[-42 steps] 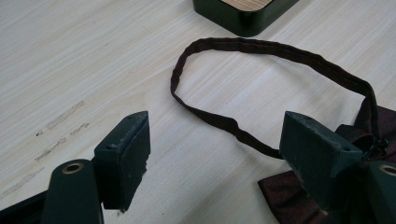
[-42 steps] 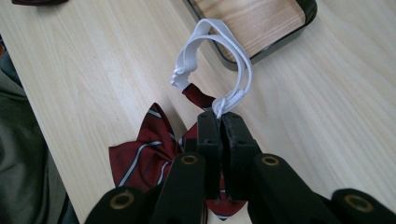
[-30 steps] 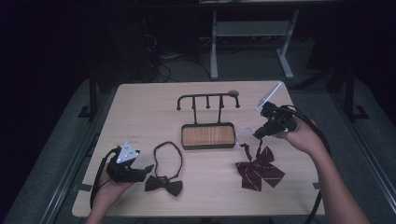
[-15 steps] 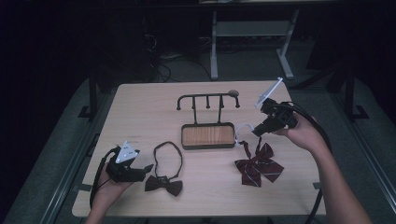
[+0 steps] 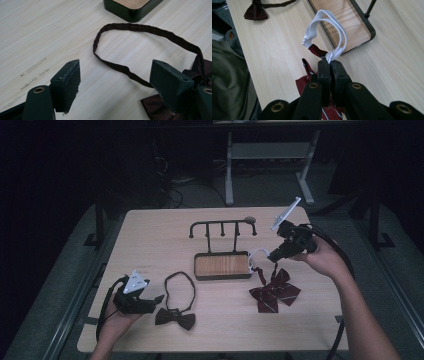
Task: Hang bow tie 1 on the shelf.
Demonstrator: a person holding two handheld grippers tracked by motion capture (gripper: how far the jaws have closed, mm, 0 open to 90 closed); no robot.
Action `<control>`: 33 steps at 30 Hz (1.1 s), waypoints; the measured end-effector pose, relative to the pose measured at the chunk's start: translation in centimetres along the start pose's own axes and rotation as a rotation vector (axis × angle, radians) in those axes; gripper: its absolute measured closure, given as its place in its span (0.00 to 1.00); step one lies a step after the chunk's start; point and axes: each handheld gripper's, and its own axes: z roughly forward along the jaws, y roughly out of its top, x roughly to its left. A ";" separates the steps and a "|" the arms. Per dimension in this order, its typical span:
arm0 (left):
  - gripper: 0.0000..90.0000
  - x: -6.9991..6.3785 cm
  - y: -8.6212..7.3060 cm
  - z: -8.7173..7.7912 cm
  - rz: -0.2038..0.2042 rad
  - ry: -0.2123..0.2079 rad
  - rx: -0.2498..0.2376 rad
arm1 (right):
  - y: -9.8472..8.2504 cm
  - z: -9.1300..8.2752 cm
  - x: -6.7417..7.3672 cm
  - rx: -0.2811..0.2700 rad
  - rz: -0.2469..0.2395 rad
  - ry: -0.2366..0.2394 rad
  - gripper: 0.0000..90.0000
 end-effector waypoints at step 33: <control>0.28 -0.2 0.1 -0.2 0.004 0.005 -0.003 | 0.7 -1.8 0.6 -0.020 -0.016 -0.020 0.96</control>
